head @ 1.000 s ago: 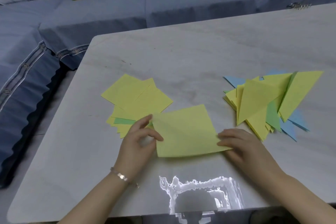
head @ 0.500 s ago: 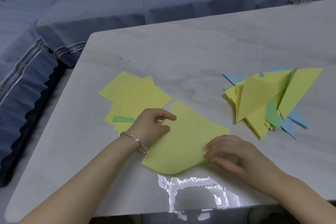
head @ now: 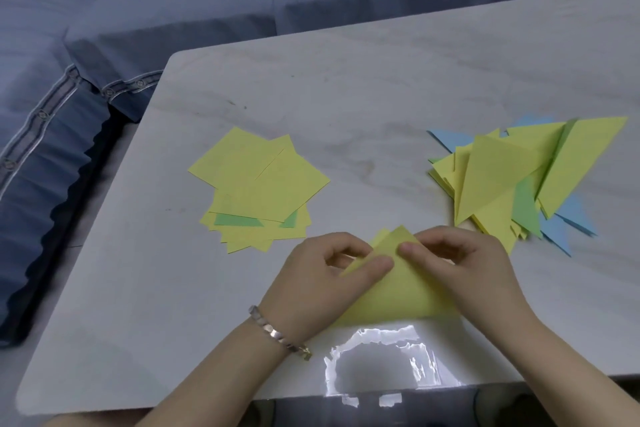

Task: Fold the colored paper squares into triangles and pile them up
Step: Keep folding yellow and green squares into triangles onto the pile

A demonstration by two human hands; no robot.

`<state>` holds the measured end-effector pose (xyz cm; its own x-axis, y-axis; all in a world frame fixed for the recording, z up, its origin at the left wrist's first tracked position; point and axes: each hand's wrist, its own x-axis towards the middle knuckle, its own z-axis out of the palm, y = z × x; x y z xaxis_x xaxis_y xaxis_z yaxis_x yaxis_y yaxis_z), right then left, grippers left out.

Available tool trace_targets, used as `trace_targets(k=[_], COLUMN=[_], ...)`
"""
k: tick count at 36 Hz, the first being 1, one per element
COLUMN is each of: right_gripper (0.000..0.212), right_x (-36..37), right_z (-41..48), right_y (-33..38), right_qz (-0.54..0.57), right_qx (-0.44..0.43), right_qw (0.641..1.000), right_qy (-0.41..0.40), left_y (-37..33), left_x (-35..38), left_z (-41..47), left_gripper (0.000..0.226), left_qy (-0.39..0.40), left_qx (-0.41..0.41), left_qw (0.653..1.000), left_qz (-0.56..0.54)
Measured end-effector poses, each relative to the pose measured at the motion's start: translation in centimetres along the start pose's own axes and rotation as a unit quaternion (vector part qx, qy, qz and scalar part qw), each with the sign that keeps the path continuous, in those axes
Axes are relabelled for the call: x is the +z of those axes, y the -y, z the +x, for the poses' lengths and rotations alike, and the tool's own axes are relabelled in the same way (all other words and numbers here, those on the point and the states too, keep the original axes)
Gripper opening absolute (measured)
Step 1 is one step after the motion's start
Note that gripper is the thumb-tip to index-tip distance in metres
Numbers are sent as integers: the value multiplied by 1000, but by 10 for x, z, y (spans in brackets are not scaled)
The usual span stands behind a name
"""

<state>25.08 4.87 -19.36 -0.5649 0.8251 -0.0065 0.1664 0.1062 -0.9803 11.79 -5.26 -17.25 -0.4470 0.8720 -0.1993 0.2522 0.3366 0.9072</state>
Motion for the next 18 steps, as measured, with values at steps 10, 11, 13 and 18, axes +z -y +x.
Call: trace_targets(k=[10, 11, 13, 18], right_gripper=[23, 23, 24, 27], right_x=[1, 0, -1, -2], right_z=[-11, -11, -11, -13], right_y=[12, 12, 11, 11], right_qz=[29, 33, 44, 41], right_qx=[-19, -20, -19, -28], right_qw=[998, 998, 997, 996], right_qy=[-46, -50, -58, -74], left_y=[-5, -5, -6, -10], left_x=[18, 20, 22, 26], left_z=[-2, -2, -3, -5], left_gripper=[29, 28, 28, 33], left_qy=[-132, -138, -142, -153], left_qx=[44, 41, 35, 52], left_qw=[989, 987, 985, 983], left_qz=[-53, -71, -94, -83])
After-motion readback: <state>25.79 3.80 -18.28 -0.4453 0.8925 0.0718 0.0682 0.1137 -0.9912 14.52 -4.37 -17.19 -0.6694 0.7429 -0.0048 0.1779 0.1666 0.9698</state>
